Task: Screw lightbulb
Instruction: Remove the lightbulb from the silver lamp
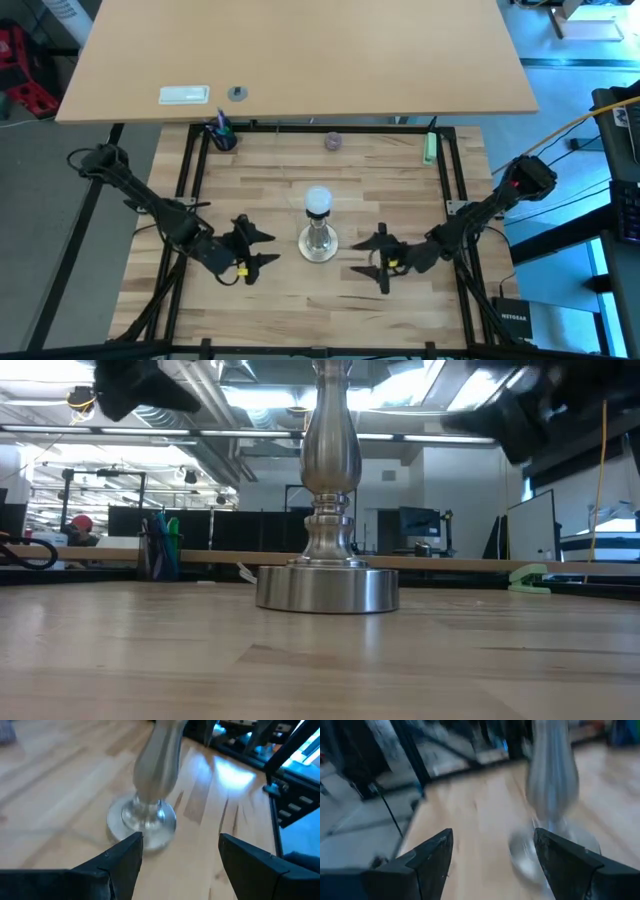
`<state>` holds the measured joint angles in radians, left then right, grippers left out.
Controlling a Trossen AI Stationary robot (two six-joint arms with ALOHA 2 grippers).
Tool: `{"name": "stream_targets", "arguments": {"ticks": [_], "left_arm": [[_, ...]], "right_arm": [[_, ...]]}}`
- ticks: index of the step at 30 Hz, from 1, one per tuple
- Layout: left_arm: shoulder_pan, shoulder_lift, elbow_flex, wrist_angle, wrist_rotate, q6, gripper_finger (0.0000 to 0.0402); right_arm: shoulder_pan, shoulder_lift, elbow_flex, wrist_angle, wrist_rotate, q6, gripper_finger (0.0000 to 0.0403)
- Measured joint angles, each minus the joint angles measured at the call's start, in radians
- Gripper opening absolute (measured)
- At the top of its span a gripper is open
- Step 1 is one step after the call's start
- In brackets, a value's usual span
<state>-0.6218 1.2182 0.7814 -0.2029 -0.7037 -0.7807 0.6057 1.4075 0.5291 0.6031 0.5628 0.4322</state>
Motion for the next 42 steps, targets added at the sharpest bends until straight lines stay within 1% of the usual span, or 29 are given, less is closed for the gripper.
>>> {"name": "stream_targets", "arguments": {"ticks": [2, 6, 10, 14, 16, 19, 24, 26, 29, 31, 33, 39, 42], "left_arm": [[0.015, -0.019, 0.000, 0.046, -0.002, 0.054, 0.0248], [0.045, -0.094, 0.001, 0.152, -0.006, 0.198, 0.0248], [0.054, -0.163, 0.002, 0.236, -0.006, 0.327, 0.0248], [0.062, -0.185, 0.002, 0.281, -0.005, 0.417, 0.0248], [0.073, -0.183, 0.002, 0.287, -0.004, 0.466, 0.0248], [0.096, -0.171, 0.002, 0.299, -0.003, 0.493, 0.0248], [0.114, -0.165, 0.002, 0.299, -0.003, 0.488, 0.0248], [0.114, -0.165, 0.002, 0.299, -0.003, 0.493, 0.0248], [0.114, -0.165, 0.002, 0.299, -0.003, 0.493, 0.0248], [0.114, -0.165, 0.002, 0.301, 0.018, 0.477, 0.0248], [0.114, -0.165, 0.002, 0.301, 0.033, 0.477, 0.0248], [0.121, -0.165, 0.002, 0.335, 0.035, 0.474, 0.0248], [0.129, -0.165, 0.002, 0.362, 0.036, 0.469, 0.0248]], "right_arm": [[0.000, 0.000, -0.008, 0.074, 0.009, -0.092, 0.0278], [-0.005, 0.001, -0.008, 0.081, 0.057, -0.203, 0.0278], [-0.043, 0.011, -0.008, 0.088, 0.071, -0.168, 0.0278], [-0.111, 0.050, 0.008, 0.113, 0.044, -0.152, 0.0278], [-0.158, 0.074, 0.033, 0.111, 0.009, -0.165, 0.0278], [-0.221, 0.114, 0.095, 0.112, -0.057, -0.229, 0.0278], [-0.276, 0.146, 0.189, 0.110, -0.111, -0.343, 0.0278], [-0.290, 0.155, 0.215, 0.107, -0.118, -0.367, 0.0278], [-0.310, 0.173, 0.232, 0.101, -0.179, -0.378, 0.0273], [-0.321, 0.189, 0.242, 0.102, -0.205, -0.377, 0.0260], [-0.321, 0.204, 0.250, 0.100, -0.208, -0.376, 0.0238], [-0.321, 0.215, 0.278, 0.090, -0.201, -0.392, 0.0142], [-0.326, 0.214, 0.279, 0.077, -0.196, -0.406, 0.0138]]}}
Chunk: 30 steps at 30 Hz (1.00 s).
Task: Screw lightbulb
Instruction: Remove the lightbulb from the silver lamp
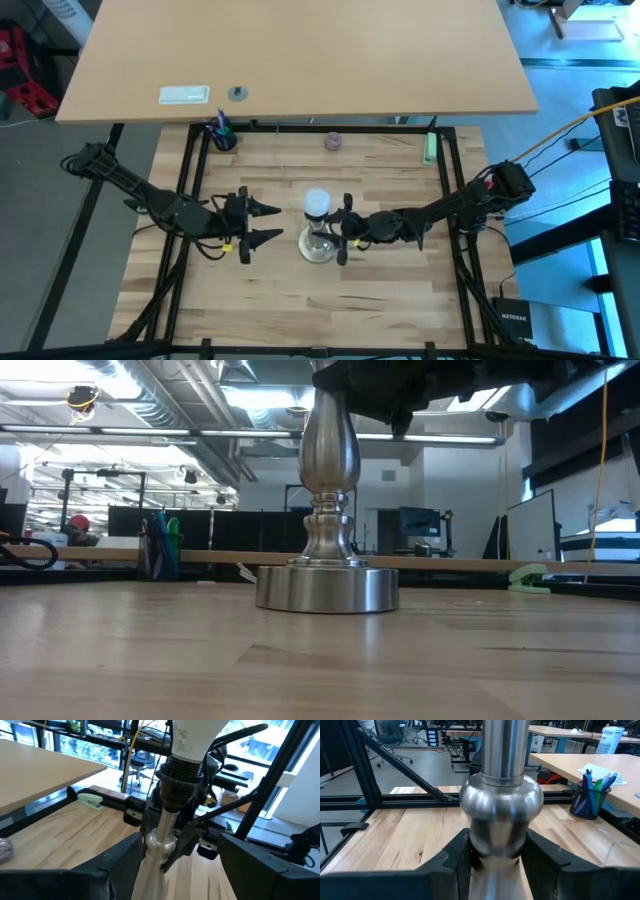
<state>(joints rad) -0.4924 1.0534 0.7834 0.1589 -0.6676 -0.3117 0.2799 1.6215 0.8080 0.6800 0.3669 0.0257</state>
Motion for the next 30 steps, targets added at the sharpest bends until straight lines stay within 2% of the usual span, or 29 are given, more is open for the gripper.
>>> {"name": "stream_targets", "arguments": {"ticks": [4, 10, 17, 22, 30], "left_arm": [[0.037, 0.000, 0.000, 0.024, 0.066, -0.014, 0.0261], [0.136, 0.000, 0.018, 0.091, 0.249, 0.031, 0.0310], [0.185, 0.040, 0.207, 0.046, 0.352, 0.220, 0.0331], [0.235, 0.148, 0.352, -0.075, 0.433, 0.267, 0.0331], [0.264, 0.253, 0.498, -0.134, 0.472, 0.337, 0.0331]], "right_arm": [[0.001, -0.002, 0.001, -0.019, 0.004, 0.016, 0.0139], [0.001, -0.002, 0.001, -0.024, 0.005, 0.016, 0.0139], [0.001, -0.002, 0.001, -0.027, 0.006, 0.016, 0.0139], [0.001, -0.002, 0.001, -0.027, 0.006, 0.015, 0.0139], [0.001, -0.002, 0.001, -0.030, -0.001, 0.013, 0.0139]]}}
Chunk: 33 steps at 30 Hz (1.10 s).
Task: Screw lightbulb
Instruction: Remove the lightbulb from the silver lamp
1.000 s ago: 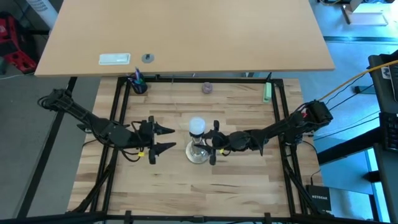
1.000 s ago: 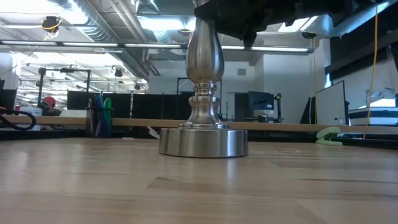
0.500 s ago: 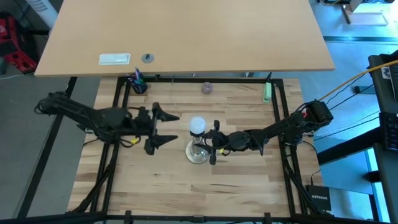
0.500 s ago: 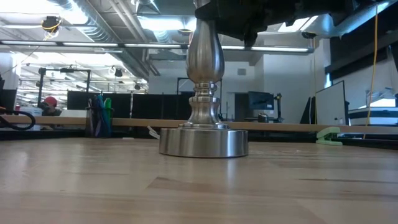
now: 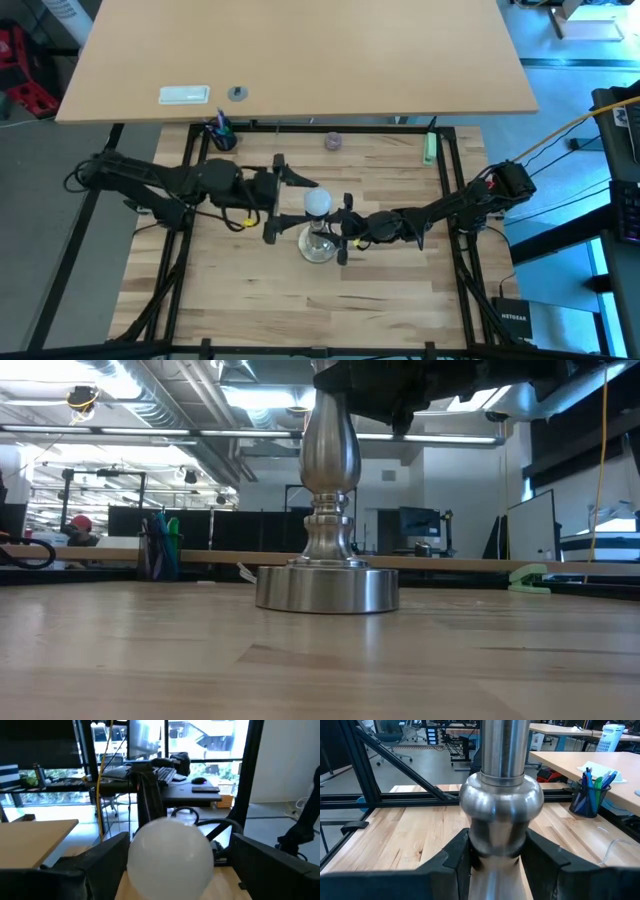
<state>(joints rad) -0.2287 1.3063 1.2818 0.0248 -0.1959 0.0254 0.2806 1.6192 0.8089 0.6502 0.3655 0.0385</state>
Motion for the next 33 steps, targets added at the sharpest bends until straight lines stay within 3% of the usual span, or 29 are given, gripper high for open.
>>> {"name": "stream_targets", "arguments": {"ticks": [8, 15, 18, 33], "left_arm": [[0.008, 0.052, 0.022, -0.027, 0.009, -0.007, 0.0326], [0.006, 0.044, 0.022, -0.056, -0.075, -0.049, 0.0246], [0.004, 0.044, 0.022, -0.059, -0.114, -0.075, 0.0235], [-0.107, 0.153, 0.025, 0.099, -0.707, -0.194, 0.0249]], "right_arm": [[0.000, 0.000, 0.000, -0.001, -0.003, 0.000, 0.0138], [0.000, 0.002, -0.001, -0.001, 0.010, 0.006, 0.0138], [0.000, 0.002, 0.000, -0.001, 0.047, 0.016, 0.0138], [0.002, 0.000, -0.002, -0.042, 0.269, 0.111, 0.0116]]}}
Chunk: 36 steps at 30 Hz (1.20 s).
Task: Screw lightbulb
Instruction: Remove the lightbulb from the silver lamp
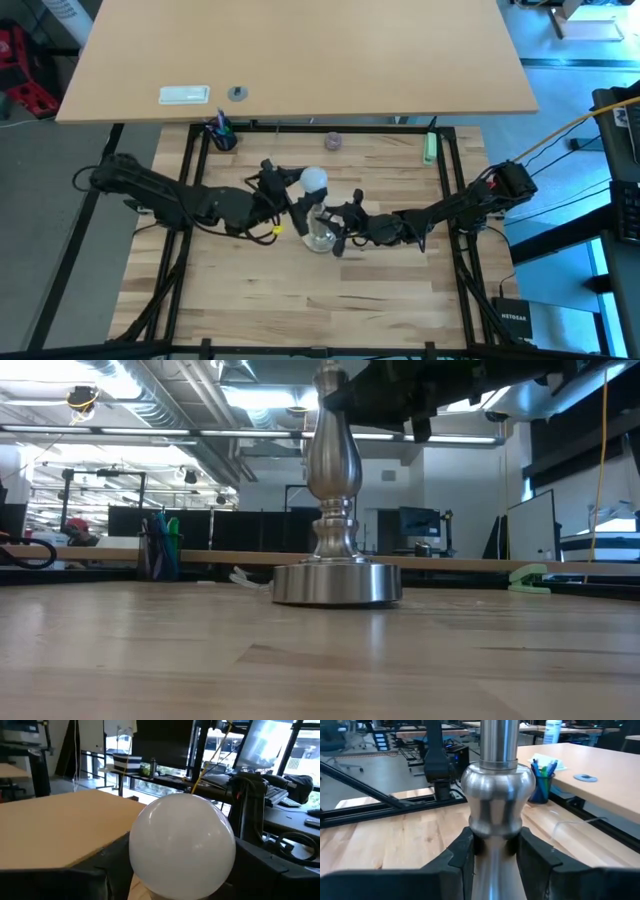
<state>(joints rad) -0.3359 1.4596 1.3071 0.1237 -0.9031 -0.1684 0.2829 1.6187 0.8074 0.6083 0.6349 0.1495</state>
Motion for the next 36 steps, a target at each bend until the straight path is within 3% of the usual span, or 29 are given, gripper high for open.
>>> {"name": "stream_targets", "arguments": {"ticks": [6, 12, 18, 25, 30, 36], "left_arm": [[-0.005, -0.005, -0.003, 0.016, 0.070, 0.071, 0.0279], [-0.007, -0.099, -0.006, -0.132, 0.182, 0.076, 0.0307], [0.014, -0.197, -0.008, -0.362, 0.356, 0.069, 0.0311], [0.093, -0.203, -0.026, -0.392, 0.490, 0.102, 0.0303], [0.109, -0.211, -0.027, -0.416, 0.510, 0.106, 0.0301], [0.108, -0.238, -0.026, -0.458, 0.507, 0.100, 0.0300]], "right_arm": [[0.000, 0.000, -0.001, -0.013, -0.018, -0.003, 0.0113], [-0.003, 0.001, 0.001, -0.008, -0.055, -0.014, 0.0107], [-0.003, 0.007, -0.005, -0.036, -0.086, -0.027, 0.0066], [-0.006, 0.007, -0.004, -0.022, -0.092, -0.027, 0.0003], [-0.005, 0.005, -0.003, -0.015, -0.108, -0.026, 0.0045], [-0.003, -0.025, -0.002, -0.025, -0.131, -0.027, 0.0143]]}}
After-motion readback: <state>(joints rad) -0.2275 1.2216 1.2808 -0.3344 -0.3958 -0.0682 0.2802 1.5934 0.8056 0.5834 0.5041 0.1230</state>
